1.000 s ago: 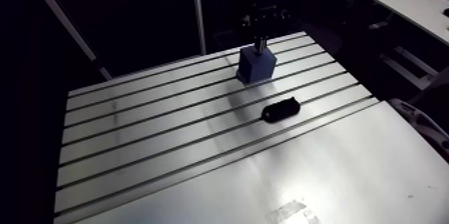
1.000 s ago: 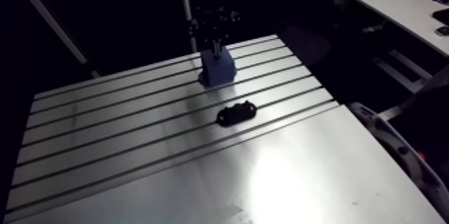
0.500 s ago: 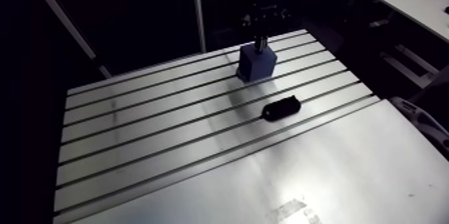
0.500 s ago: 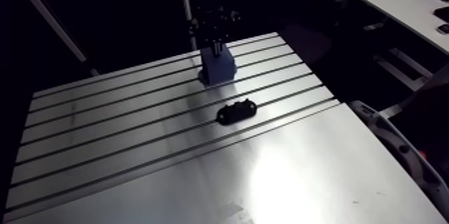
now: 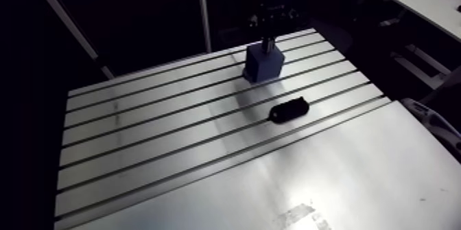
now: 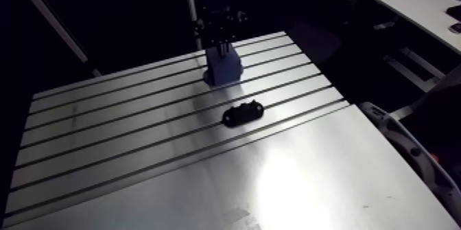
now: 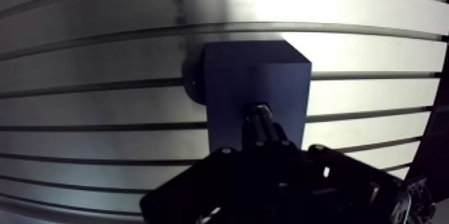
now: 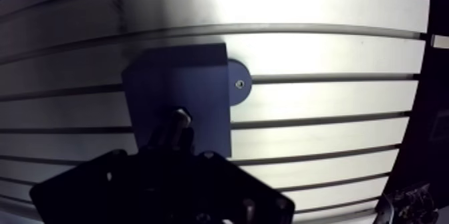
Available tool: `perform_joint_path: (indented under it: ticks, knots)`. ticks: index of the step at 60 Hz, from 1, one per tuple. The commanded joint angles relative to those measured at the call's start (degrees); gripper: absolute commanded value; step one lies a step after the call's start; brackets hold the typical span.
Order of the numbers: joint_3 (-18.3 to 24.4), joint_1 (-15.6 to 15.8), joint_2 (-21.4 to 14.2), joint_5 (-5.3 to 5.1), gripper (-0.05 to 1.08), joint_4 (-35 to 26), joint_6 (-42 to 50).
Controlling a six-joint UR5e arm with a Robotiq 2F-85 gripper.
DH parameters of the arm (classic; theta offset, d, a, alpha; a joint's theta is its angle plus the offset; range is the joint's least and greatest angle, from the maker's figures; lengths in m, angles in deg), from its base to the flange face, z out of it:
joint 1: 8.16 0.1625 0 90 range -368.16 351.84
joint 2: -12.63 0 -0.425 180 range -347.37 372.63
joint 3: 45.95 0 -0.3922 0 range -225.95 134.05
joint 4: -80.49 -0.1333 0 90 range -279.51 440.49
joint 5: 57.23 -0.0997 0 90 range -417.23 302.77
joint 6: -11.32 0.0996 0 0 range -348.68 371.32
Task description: Pick up the M10 bolt and insert it into the hex recess until seated.
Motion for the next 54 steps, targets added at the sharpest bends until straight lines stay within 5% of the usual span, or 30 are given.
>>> perform_joint_path:
  ticks: [1, 54]
  knots:
    - [0.2, -0.1, 0.2, 0.05, 1.07, 0.0, 0.0]
    - [0.5, 0.0, 0.6, -0.04, 1.07, -0.1, -0.3]
